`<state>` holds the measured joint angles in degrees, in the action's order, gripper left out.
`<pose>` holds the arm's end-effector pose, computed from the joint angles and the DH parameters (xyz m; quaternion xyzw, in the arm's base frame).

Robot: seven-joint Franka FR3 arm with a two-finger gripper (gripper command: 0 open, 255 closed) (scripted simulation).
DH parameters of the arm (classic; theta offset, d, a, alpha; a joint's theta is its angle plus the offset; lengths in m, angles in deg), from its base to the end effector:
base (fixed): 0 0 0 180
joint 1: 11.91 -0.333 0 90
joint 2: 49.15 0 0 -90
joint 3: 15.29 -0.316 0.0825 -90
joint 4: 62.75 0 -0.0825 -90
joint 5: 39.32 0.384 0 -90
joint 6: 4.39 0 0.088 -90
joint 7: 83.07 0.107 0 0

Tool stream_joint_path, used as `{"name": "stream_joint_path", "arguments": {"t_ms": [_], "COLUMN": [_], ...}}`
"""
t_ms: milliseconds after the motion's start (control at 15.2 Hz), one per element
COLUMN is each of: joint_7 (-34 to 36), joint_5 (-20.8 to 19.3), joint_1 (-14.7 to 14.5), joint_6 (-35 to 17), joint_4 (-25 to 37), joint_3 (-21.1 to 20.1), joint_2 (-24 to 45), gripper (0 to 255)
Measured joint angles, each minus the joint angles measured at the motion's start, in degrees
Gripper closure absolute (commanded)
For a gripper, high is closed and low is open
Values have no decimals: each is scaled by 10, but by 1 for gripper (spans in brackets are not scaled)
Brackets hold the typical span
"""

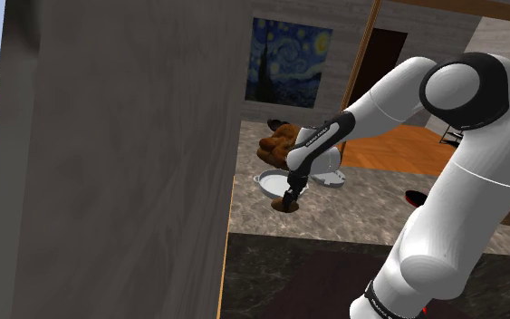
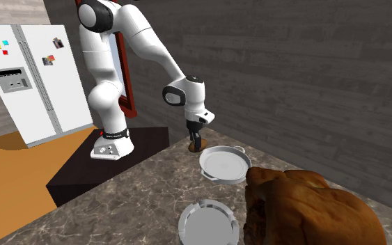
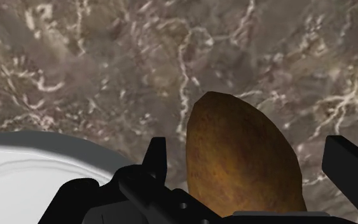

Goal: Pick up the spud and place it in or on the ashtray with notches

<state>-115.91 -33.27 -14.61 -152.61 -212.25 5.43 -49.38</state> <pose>0.4124 -0.1361 0.2526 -0.9960 -0.0840 -0.0036 0.0294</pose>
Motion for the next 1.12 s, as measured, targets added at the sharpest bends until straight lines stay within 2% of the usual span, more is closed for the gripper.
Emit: {"name": "stream_joint_path", "arguments": {"t_ms": [198,264,924,1122], "joint_7": [-1,-1,-1,9], "joint_5": [1,1,1,-12], "joint_1": [0,0,0,1], "joint_6": [-1,-1,-1,16], "joint_4": [0,0,0,3], "joint_3": [0,0,0,1], "joint_2": [1,1,0,-15], "gripper": [0,255,255,255]}}
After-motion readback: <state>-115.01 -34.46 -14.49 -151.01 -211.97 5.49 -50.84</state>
